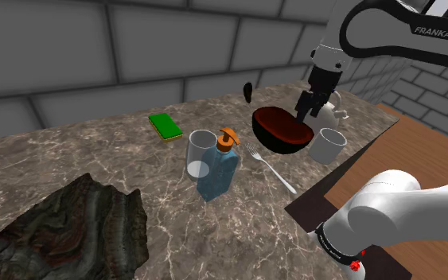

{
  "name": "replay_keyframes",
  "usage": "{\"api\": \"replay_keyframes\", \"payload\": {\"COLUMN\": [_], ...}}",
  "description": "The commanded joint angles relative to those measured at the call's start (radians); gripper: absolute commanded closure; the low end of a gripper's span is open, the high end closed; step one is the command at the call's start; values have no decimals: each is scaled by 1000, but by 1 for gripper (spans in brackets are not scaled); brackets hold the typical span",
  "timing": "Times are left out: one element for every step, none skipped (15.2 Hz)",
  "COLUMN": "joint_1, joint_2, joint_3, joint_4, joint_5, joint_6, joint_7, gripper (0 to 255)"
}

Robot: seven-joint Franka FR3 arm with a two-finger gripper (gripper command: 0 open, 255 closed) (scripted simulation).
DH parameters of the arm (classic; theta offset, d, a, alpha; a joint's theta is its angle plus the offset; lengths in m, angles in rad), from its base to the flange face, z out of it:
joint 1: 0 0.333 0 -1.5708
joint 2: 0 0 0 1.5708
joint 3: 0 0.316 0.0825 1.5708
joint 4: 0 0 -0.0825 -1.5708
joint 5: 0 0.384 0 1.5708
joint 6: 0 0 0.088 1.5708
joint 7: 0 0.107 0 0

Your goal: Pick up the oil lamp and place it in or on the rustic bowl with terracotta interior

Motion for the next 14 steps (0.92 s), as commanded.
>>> {"api": "replay_keyframes", "payload": {"joint_1": [0,-3,-6,-10,-15,-19,-24,-29,-34,-40,-45,-51,-56,-61], "joint_2": [0,37,75,113,151,190,229,268,307,346,386,425,464,504], "joint_3": [0,11,22,32,43,52,61,71,79,87,95,103,109,115], "joint_4": [0,12,25,39,56,73,93,113,136,159,184,211,239,268], "joint_5": [0,-4,-9,-15,-21,-29,-38,-48,-58,-70,-82,-95,-110,-125], "joint_6": [0,29,57,84,109,133,155,175,194,211,226,240,251,261], "joint_7": [0,21,42,64,86,108,130,153,176,199,222,246,270,294], "gripper": [0,0,0,0,0,0,0,0,0,0,0,0,0,0]}}
